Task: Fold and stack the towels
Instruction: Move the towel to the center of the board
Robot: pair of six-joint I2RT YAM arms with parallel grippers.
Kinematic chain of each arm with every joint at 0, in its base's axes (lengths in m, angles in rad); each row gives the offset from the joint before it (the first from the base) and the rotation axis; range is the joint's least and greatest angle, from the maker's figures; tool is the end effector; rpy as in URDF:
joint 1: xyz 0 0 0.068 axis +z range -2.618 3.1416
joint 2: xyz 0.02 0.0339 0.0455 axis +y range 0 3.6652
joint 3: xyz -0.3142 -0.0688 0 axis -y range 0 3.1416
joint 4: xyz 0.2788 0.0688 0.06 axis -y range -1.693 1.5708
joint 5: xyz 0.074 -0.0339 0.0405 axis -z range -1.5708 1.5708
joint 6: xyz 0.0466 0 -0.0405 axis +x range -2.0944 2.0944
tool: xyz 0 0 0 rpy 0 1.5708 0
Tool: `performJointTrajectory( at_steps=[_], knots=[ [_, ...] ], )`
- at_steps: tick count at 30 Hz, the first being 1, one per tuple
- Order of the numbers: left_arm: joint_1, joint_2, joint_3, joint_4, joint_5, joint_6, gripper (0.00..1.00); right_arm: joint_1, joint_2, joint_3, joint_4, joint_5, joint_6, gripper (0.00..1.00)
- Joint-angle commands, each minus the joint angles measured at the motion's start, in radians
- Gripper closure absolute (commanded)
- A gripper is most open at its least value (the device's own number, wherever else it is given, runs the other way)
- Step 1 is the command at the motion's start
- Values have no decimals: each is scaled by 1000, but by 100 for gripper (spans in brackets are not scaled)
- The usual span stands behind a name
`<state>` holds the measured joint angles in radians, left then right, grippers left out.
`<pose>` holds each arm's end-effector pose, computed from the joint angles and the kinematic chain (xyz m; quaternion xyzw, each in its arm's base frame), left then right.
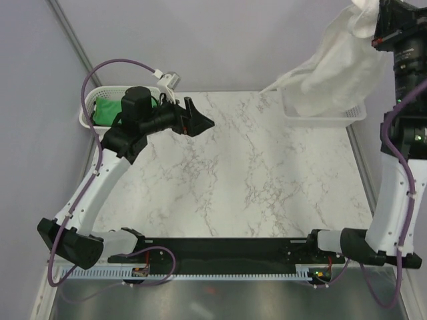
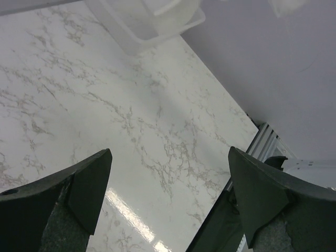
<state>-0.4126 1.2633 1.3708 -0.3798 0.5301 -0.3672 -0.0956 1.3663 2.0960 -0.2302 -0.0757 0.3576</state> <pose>0.2706 -0.1441 0.4718 0.1758 0.7649 -0.4148 0.4604 0.2290 -0.0184 0.7094 0.0829 0.5043 0.1314 0.8494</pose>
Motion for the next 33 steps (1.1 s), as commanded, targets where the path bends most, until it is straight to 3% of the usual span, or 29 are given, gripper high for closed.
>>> performJointTrajectory(
  at_steps=[1, 5, 7, 10, 11, 12, 14, 16, 19, 23, 27, 29, 31, 33],
  knots=[
    [12, -33, 62, 1, 63, -27, 0, -1, -44, -7, 38, -191, 128, 100],
    [15, -103, 65, -59, 32, -26, 2, 0, -85, -106, 51, -468, 344, 100],
    [17, -134, 41, -59, 31, -26, 2, 8, -143, -285, 96, -574, 447, 100],
    [23, -182, -21, -59, 31, -26, 2, 81, -222, -523, 126, -602, 463, 100],
    [24, -197, -42, -196, -32, -6, 2, 101, -219, -553, 99, -605, 446, 100],
    [28, -226, -65, -199, -144, -13, 3, 149, -207, -603, 69, -601, 419, 100],
    [29, -263, -139, -202, -156, -38, 4, 307, -184, -652, 3, -531, 336, 100],
    [29, -327, -208, -202, -206, -47, 4, 472, -129, -711, -46, -461, 308, 100],
    [31, -398, -265, -212, -318, -68, 4, 649, -47, -810, 17, -377, 320, 100],
    [32, -429, -292, -231, -380, -114, 4, 721, 111, -867, 140, -387, 347, 100],
    [34, -381, -331, -220, -383, -115, 5, 723, 408, -684, -1, -402, 189, 100],
    [35, -332, -338, -217, -378, -101, 6, 721, 482, -599, -73, -365, 133, 85],
    [37, -308, -342, -215, -377, -88, 7, 720, 546, -469, -177, -270, 93, 58],
    [37, -282, -348, -211, -381, -84, 8, 715, 548, -383, -240, -213, 86, 43]
  ],
)
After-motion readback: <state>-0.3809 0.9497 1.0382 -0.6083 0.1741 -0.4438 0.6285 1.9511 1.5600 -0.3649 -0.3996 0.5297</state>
